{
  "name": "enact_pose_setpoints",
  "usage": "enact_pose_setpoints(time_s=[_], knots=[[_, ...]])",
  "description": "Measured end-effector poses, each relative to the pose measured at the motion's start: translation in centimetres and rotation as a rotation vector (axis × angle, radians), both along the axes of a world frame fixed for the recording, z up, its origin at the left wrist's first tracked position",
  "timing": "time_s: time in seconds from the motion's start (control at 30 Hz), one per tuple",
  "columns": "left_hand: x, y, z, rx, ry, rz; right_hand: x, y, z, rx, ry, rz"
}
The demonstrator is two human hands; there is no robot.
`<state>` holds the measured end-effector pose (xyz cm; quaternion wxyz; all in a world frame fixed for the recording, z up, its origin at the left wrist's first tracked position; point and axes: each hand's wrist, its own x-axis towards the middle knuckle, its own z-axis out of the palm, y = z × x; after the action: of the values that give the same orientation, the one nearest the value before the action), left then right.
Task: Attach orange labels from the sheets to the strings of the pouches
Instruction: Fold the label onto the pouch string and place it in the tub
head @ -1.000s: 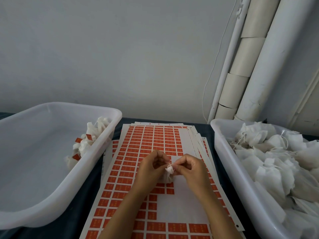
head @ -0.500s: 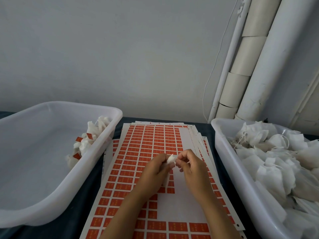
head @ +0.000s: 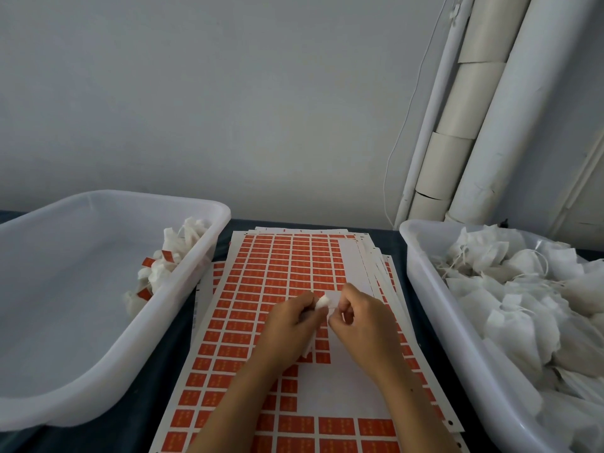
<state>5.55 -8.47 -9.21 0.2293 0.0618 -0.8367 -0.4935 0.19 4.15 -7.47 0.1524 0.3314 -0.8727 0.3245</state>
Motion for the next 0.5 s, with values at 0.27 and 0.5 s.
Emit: enact_pose_setpoints(time_s=[0.27,0.5], knots=[[-0.06,0.37,0.24,0.131,-0.016,0.078,-0.12,-0.53,-0.40,-0.109,-0.061,-0.128],[-0.02,0.57,0.40,0.138,-0.014,0.044,-0.05,-0.49,-0.46,-0.142,-0.058,-0.180]])
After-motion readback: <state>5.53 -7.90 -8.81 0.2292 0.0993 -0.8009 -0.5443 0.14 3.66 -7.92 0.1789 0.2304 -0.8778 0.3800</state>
